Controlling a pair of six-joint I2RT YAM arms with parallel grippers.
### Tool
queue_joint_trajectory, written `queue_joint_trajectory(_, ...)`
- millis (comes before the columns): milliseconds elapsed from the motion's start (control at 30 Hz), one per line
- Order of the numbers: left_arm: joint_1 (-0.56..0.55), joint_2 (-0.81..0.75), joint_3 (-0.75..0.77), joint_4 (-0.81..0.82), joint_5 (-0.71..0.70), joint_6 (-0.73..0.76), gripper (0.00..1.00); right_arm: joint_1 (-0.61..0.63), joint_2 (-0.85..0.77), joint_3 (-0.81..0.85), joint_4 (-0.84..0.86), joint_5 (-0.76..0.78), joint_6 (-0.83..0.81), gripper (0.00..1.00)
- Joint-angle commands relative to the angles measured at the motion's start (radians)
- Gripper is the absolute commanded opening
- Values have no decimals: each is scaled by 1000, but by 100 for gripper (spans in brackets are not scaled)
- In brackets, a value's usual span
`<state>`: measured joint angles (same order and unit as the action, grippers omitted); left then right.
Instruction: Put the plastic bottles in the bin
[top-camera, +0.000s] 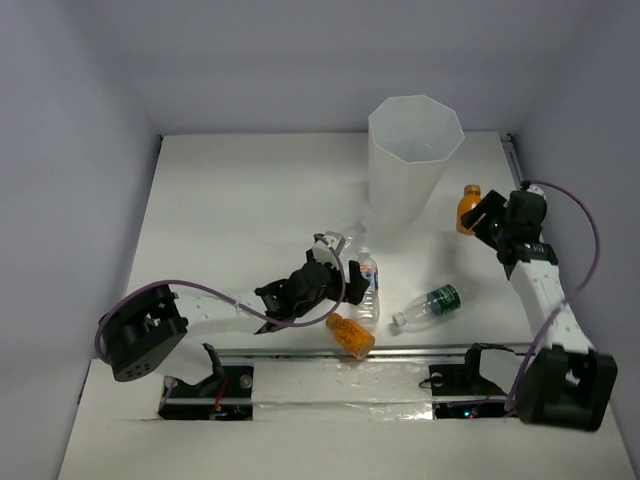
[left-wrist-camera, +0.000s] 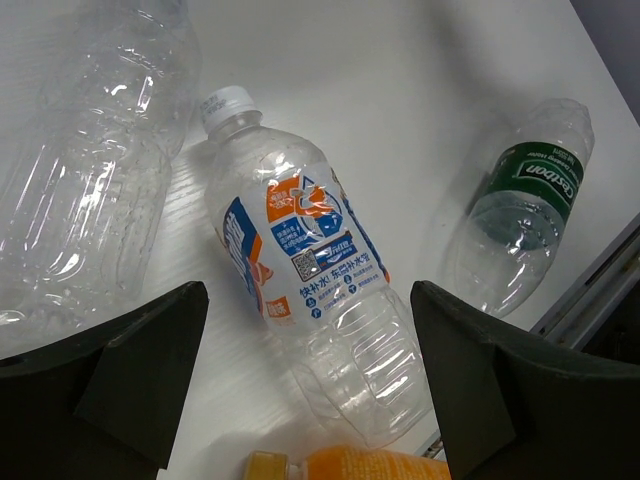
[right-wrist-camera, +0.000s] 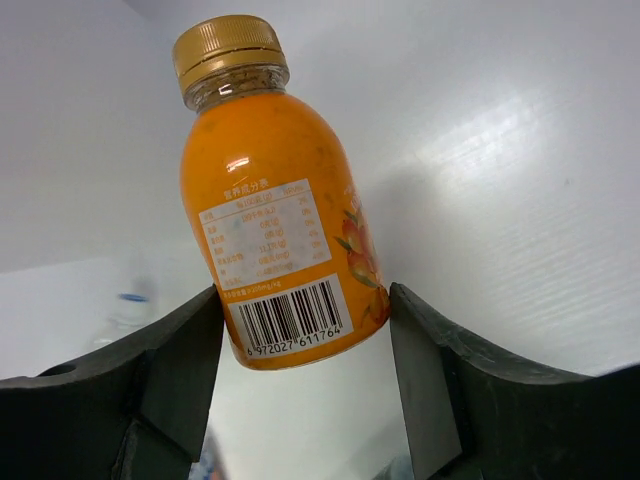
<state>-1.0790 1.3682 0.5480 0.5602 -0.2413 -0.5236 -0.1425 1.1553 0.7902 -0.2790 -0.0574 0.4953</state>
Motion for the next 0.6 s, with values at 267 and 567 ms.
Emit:
queue_joint_trajectory(267, -67, 23, 107, -120, -85, 2, 73, 118, -376, 242, 0, -96, 40, 47)
queue_joint_trajectory(567, -151, -230, 38, -331, -202, -148, 65, 291, 45, 699, 14, -93, -61, 47)
